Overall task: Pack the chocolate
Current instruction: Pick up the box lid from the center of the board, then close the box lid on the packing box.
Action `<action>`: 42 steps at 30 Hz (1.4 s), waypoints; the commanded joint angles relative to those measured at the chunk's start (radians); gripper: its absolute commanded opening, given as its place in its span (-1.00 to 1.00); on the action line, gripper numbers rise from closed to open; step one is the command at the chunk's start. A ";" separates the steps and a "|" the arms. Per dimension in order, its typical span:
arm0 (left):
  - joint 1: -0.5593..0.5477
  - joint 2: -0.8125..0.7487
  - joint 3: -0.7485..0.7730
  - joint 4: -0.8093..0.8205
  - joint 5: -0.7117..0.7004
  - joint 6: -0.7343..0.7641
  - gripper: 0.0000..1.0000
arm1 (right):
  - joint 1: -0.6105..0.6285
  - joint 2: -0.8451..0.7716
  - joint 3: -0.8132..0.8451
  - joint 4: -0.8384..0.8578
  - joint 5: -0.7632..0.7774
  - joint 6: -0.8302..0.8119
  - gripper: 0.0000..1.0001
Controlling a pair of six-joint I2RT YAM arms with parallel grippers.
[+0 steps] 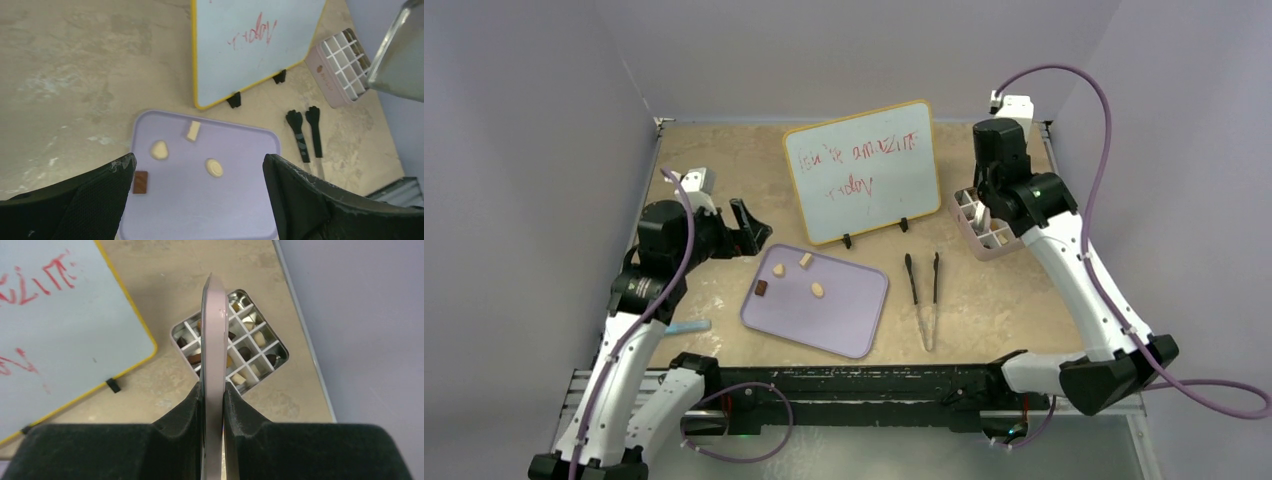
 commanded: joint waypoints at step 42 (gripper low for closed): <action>-0.013 -0.207 -0.104 0.046 -0.141 0.093 0.95 | -0.094 0.213 -0.200 0.391 0.261 -0.730 -1.00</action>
